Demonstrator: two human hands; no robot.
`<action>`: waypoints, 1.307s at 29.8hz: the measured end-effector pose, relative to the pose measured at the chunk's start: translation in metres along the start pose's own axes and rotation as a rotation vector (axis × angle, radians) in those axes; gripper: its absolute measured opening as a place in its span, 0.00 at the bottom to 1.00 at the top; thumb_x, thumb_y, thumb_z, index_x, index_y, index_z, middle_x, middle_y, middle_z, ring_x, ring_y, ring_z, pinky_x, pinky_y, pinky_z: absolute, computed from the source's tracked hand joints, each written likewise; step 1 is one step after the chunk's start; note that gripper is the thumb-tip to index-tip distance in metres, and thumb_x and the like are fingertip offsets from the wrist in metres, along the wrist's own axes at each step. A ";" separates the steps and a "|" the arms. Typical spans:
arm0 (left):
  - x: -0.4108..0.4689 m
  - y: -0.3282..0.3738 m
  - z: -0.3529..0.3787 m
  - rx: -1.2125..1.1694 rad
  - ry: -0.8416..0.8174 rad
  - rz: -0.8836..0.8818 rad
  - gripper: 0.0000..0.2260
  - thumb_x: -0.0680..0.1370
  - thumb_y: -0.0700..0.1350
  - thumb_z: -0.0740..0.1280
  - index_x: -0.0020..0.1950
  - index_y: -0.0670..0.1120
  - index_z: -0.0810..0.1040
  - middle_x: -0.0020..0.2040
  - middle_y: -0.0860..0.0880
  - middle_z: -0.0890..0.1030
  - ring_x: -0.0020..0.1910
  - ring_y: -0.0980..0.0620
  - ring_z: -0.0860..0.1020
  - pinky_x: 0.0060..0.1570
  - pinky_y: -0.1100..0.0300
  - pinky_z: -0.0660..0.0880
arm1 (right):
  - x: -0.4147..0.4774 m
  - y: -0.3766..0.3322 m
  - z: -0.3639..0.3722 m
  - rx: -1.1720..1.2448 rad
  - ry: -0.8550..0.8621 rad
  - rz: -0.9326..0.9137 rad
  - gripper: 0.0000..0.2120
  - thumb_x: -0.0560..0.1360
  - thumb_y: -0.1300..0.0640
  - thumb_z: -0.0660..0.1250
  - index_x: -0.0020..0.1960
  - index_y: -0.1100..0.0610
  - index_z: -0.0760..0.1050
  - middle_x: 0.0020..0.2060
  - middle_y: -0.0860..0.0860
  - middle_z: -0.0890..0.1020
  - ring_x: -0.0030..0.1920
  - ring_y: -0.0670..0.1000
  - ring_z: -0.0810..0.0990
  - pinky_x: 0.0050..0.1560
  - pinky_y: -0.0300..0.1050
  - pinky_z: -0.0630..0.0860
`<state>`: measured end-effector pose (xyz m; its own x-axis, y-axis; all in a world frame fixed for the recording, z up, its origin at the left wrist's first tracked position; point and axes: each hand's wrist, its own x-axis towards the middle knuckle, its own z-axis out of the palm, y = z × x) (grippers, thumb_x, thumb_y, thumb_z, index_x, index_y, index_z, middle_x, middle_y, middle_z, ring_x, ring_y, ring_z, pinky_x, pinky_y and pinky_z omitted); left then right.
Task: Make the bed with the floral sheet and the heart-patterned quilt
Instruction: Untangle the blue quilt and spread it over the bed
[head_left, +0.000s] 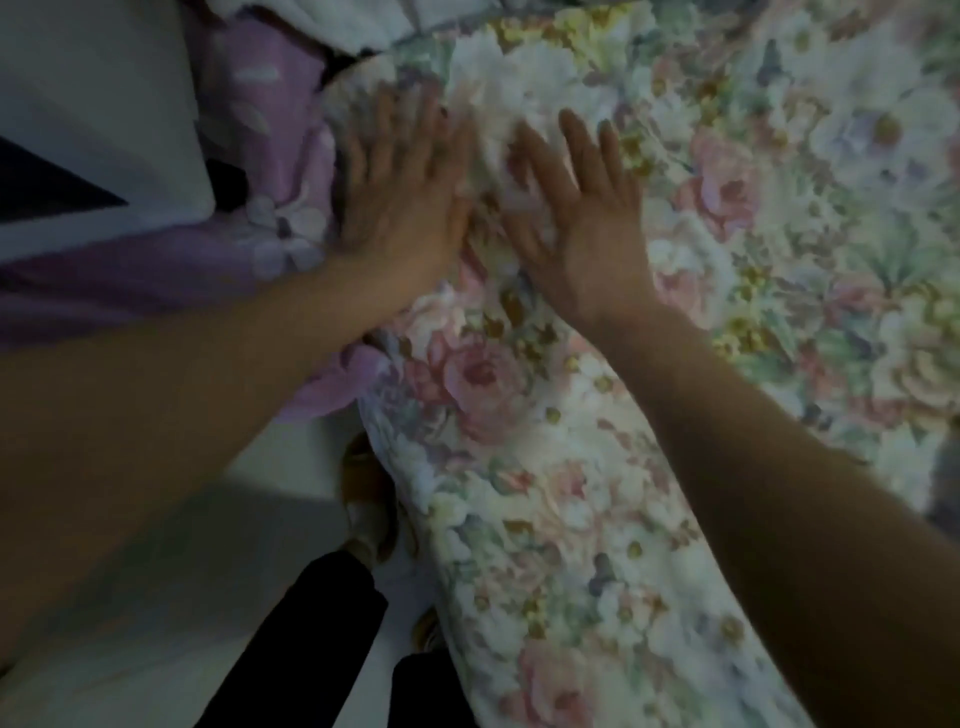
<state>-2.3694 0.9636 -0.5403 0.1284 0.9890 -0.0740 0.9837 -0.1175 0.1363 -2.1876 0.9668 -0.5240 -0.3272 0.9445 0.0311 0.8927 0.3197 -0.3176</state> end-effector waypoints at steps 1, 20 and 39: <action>-0.021 0.009 0.005 0.058 0.014 0.260 0.27 0.82 0.57 0.51 0.80 0.52 0.52 0.81 0.44 0.51 0.78 0.35 0.48 0.71 0.32 0.45 | -0.038 0.011 0.001 -0.039 0.058 0.089 0.28 0.81 0.39 0.54 0.78 0.48 0.60 0.77 0.55 0.61 0.77 0.64 0.54 0.73 0.66 0.57; -0.136 0.120 0.024 0.257 -0.203 1.338 0.19 0.82 0.58 0.57 0.70 0.55 0.75 0.69 0.41 0.73 0.74 0.35 0.64 0.68 0.30 0.57 | -0.421 -0.023 0.022 0.091 -0.082 0.052 0.29 0.79 0.36 0.60 0.76 0.47 0.63 0.78 0.53 0.59 0.79 0.61 0.52 0.70 0.71 0.55; -0.284 0.303 0.108 0.165 -0.139 0.765 0.28 0.83 0.64 0.42 0.81 0.56 0.43 0.81 0.48 0.44 0.80 0.42 0.43 0.74 0.36 0.47 | -0.531 0.129 0.025 -0.309 0.167 0.517 0.26 0.82 0.44 0.52 0.79 0.49 0.58 0.78 0.55 0.59 0.78 0.60 0.56 0.72 0.69 0.56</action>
<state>-2.0939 0.6373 -0.5846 0.7801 0.6090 -0.1435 0.6204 -0.7826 0.0515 -1.9061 0.5043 -0.6048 0.2016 0.9741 0.1024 0.9792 -0.1981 -0.0429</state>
